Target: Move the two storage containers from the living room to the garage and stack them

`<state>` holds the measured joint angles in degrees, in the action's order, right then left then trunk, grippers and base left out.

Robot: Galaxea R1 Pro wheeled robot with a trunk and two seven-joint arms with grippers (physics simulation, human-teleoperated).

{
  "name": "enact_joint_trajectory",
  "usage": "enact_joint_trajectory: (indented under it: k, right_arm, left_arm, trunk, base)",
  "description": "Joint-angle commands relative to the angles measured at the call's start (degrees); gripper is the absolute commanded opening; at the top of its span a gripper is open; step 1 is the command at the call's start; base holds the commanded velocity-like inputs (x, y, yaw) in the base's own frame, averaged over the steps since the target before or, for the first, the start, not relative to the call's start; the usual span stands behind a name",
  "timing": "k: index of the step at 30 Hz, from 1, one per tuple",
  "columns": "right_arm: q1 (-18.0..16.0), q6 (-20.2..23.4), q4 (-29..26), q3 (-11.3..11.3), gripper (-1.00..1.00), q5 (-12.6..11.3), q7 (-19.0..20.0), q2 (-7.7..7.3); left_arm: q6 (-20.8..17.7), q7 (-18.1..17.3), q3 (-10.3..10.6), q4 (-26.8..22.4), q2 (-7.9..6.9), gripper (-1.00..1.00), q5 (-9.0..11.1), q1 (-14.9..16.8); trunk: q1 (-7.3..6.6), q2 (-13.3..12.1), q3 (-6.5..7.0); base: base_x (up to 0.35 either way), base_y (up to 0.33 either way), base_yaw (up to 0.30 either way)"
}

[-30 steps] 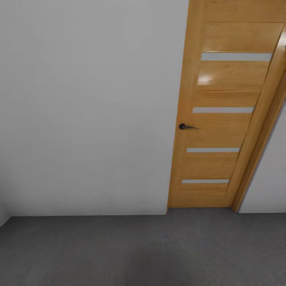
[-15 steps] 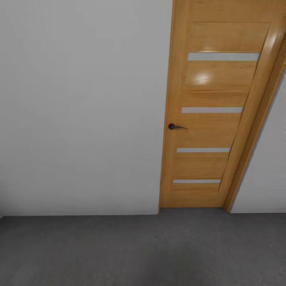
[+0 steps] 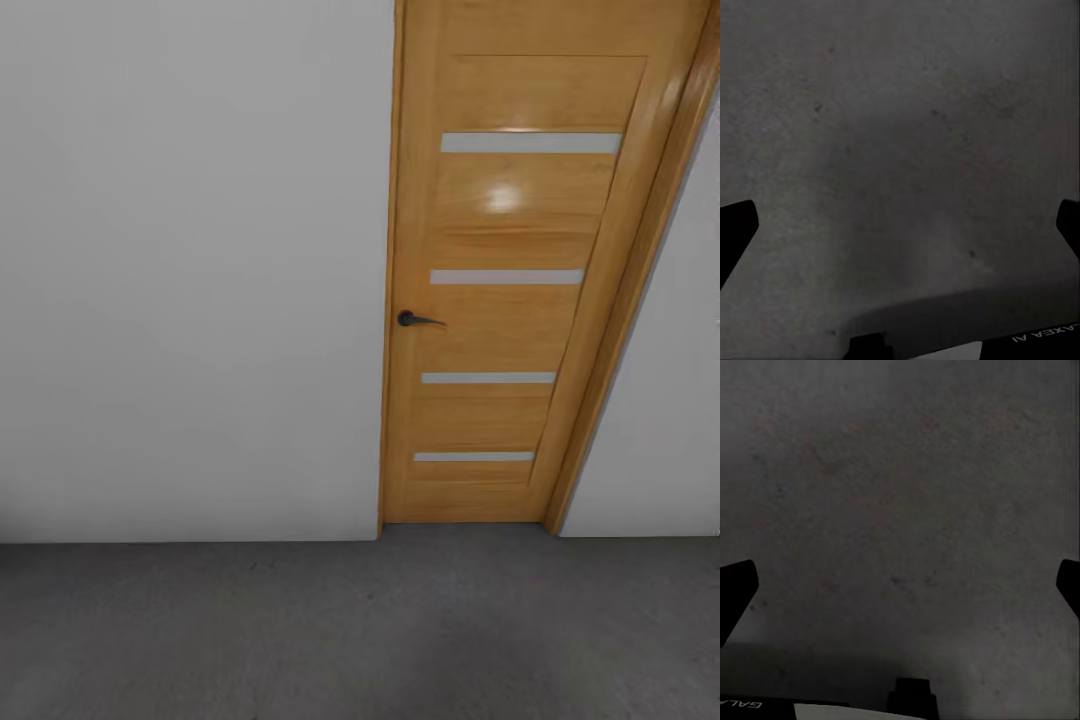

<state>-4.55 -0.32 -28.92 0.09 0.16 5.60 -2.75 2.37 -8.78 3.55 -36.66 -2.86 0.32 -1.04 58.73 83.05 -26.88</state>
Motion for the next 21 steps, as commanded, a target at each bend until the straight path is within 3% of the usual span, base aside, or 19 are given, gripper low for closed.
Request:
enact_joint_trajectory:
  k: [1,11,21]
  right_arm:
    - [-0.02,-0.03,0.0,0.0,1.0,0.02,0.2,-0.02]
    - [-0.02,-0.03,0.0,0.0,1.0,0.02,0.26,-0.04]
    - [-0.02,-0.03,0.0,0.0,1.0,0.02,0.28,-0.04]
  left_arm:
    - [0.09,-0.01,0.14,-0.08,-0.05,1.0,0.03,-0.02]
    - [0.09,-0.01,0.11,-0.08,-0.05,1.0,0.03,-0.02]
    - [0.17,-0.01,0.05,-0.08,-0.05,1.0,0.03,-0.02]
  trunk:
    - [0.0,0.03,-0.05]
    - [0.0,0.03,-0.05]
    - [0.0,0.03,-0.05]
  base:
    - [0.0,-0.26,0.0]
    - [0.0,-0.213,-0.021]
    - [0.0,-0.03,-0.211]
